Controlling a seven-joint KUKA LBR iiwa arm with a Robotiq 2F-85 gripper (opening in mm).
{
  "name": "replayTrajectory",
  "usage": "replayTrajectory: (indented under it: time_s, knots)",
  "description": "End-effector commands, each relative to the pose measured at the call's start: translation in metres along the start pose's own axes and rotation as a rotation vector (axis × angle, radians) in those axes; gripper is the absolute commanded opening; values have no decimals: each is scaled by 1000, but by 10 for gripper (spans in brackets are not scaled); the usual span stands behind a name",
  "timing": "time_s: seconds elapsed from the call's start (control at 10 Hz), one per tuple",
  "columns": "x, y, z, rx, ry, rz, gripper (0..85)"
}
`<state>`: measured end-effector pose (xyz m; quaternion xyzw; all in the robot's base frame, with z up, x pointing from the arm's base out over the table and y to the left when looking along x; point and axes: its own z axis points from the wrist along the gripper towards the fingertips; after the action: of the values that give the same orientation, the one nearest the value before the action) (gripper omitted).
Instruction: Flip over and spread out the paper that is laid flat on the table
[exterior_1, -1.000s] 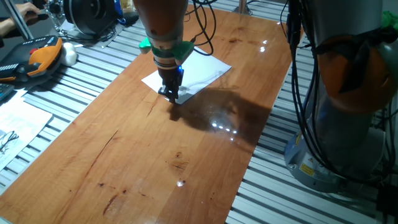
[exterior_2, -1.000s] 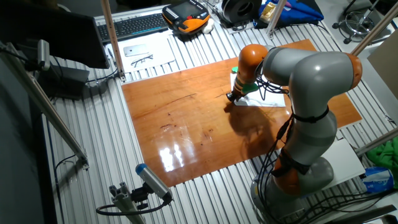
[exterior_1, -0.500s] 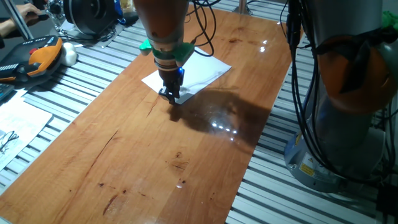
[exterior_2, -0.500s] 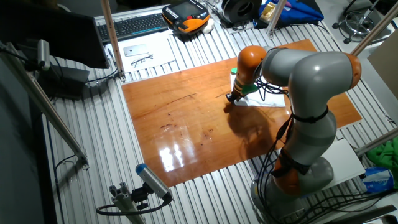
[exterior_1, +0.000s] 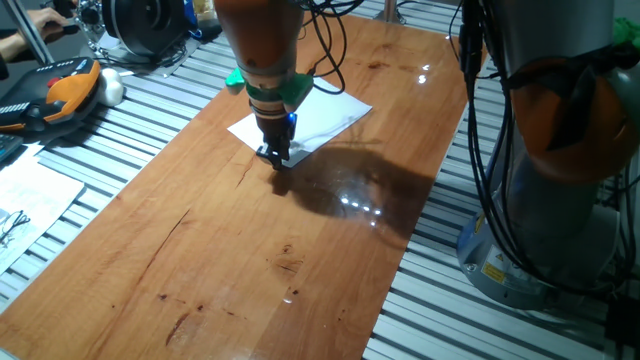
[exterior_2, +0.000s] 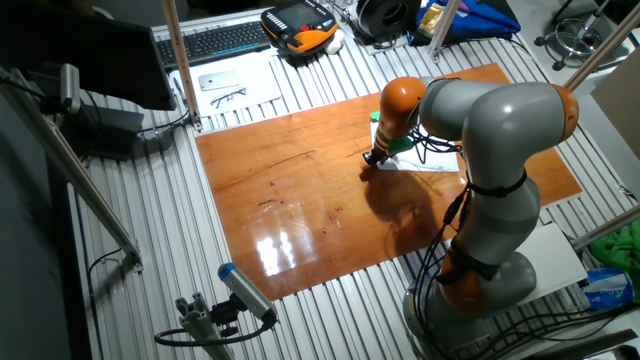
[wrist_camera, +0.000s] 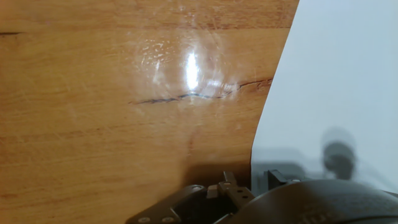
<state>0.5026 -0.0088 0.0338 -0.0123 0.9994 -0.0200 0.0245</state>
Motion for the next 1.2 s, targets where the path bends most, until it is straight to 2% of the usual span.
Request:
replayTrajectory:
  time_s: [0.0,1.1]
  knots:
    - [0,0,0,3,-2,0,340]
    - [1,-2,8,17,-10,-27,340]
